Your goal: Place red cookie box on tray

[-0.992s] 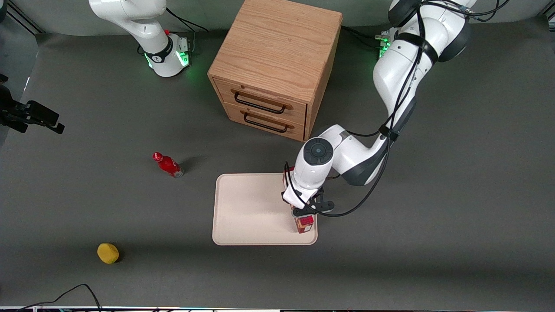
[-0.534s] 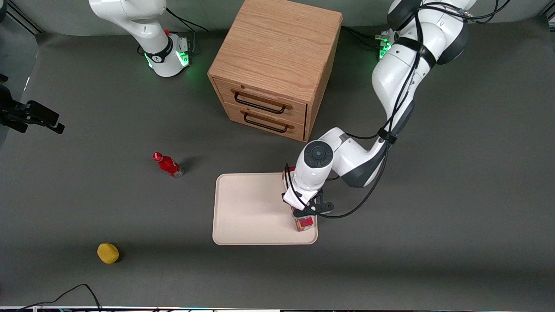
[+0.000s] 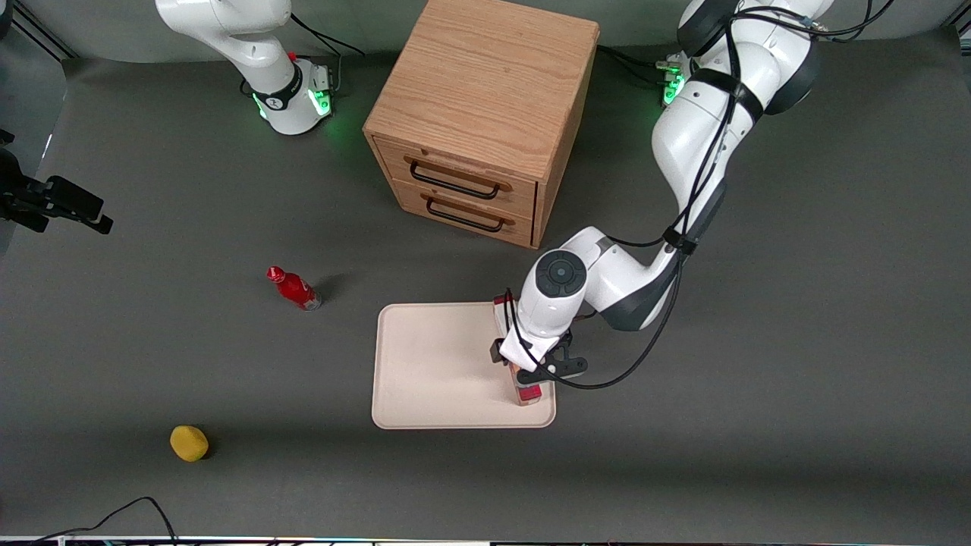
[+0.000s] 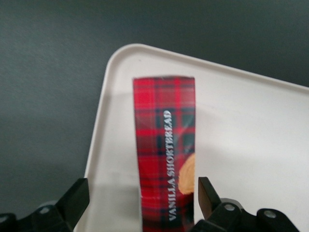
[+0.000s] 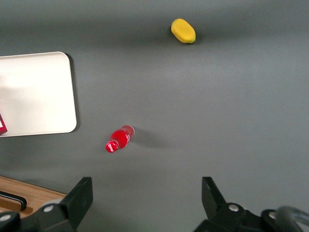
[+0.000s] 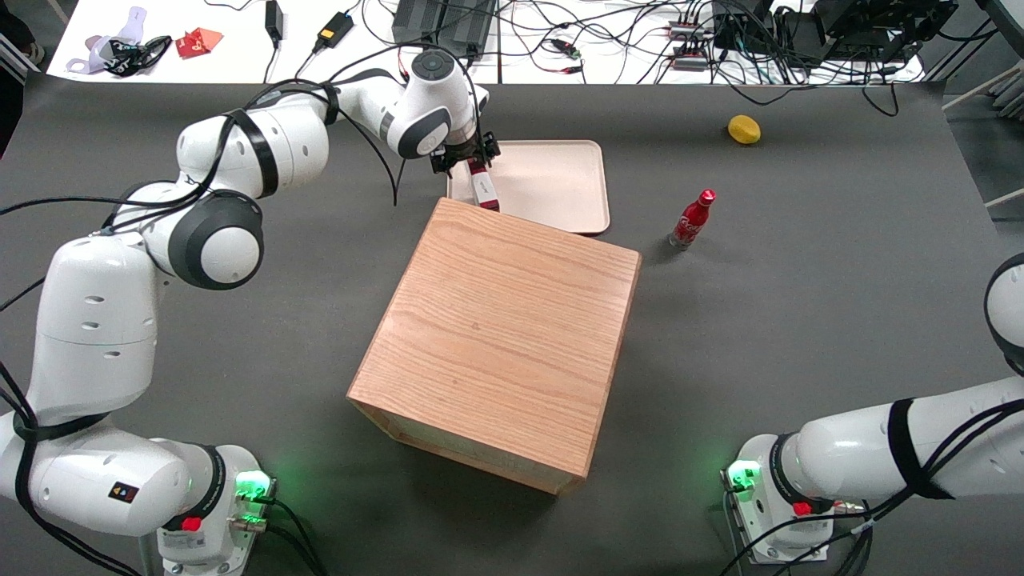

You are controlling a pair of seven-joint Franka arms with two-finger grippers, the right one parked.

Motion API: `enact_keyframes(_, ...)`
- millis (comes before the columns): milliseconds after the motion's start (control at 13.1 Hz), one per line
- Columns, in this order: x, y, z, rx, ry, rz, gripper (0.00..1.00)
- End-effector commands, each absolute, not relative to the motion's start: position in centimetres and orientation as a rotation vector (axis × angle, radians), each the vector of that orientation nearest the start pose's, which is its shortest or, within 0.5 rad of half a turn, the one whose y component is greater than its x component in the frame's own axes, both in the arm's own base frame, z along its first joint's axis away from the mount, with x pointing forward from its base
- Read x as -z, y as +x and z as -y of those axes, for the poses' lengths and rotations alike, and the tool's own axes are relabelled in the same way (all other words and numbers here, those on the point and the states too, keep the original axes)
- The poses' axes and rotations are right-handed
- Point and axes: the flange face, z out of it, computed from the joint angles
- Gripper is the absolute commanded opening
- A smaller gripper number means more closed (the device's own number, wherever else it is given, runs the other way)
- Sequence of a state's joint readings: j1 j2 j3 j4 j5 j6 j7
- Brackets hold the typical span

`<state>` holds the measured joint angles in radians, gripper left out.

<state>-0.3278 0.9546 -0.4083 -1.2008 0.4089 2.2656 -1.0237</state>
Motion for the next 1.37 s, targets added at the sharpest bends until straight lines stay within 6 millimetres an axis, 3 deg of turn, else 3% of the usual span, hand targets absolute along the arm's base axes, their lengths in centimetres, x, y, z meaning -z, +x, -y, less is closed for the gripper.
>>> enact_keyframes(0,-28.1,64.7,42.0,0.171,-3.173,0.343,1.00)
enact_keyframes(229,-35.1,63.2,39.7,0.014,-3.115,0.249,1.00)
enact_keyframes(458,-40.5,60.5,39.2,-0.069,-3.108,0.237,1.00)
enact_keyframes(840,-46.7,56.4,34.0,-0.106,-3.042,0.140,1.00)
enact_keyframes(1069,-49.6,54.3,27.9,-0.171,-3.049,0.045,1.00)
enact_keyframes(1298,-50.2,51.2,20.5,-0.157,-3.021,-0.075,1.00)
